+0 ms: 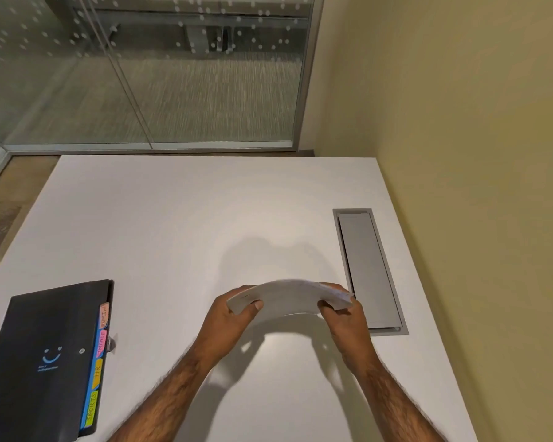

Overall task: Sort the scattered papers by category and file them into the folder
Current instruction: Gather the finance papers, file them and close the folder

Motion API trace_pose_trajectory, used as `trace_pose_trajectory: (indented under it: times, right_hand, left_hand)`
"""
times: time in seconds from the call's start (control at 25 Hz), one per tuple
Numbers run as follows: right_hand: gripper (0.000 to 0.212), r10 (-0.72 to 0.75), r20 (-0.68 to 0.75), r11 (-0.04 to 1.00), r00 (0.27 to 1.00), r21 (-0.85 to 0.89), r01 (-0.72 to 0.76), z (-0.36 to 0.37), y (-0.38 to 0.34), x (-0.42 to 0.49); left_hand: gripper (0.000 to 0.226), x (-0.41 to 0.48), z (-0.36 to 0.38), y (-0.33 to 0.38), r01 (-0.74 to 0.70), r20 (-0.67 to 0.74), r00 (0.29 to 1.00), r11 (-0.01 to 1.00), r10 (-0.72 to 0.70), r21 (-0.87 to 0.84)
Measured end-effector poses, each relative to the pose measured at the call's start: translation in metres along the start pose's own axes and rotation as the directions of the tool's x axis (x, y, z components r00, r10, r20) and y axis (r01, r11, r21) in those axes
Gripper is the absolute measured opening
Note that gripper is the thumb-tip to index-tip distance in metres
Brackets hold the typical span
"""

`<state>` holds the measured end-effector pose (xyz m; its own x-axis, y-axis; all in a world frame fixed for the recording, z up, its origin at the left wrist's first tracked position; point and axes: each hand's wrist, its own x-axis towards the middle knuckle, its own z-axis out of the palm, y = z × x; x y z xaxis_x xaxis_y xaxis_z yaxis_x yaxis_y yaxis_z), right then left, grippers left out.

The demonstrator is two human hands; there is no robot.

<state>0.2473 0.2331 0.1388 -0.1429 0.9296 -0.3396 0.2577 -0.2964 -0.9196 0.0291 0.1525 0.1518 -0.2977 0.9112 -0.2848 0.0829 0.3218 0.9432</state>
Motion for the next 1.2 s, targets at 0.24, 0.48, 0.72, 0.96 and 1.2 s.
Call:
trace_pose_trajectory:
  times: [0.24,0.48,0.72,0.96,1.2]
  right_hand:
    - [0.037,-0.027,-0.036,0.999,0.999,-0.022,0.027,0.004,-0.001,-0.001]
    - [0.034,-0.070,-0.034,0.997,0.997,-0.047,0.068,0.005,-0.008,0.001]
    - [0.028,-0.012,0.014,0.996,1.000,-0.084,0.013,0.005,0.003,-0.006]
    - [0.030,0.005,0.033,0.993,0.999,-0.120,-0.001,0.003,0.004,-0.009]
    - [0.013,0.102,0.015,0.977,0.995,-0.192,-0.097,-0.002,0.025,-0.004]
  left_hand:
    - [0.028,0.004,0.003,0.004,0.029,-0.015,0.999,0.999,-0.030,-0.031]
    - [0.023,0.003,-0.005,0.004,-0.018,-0.004,1.000,0.998,0.018,-0.053]
    - [0.020,0.003,0.002,-0.011,0.019,-0.021,1.000,1.000,-0.019,0.025]
    - [0.017,0.005,0.006,-0.022,0.067,-0.012,0.998,0.998,-0.067,0.014]
    - [0.041,0.004,0.005,-0.018,0.130,-0.115,0.986,0.986,-0.118,0.102]
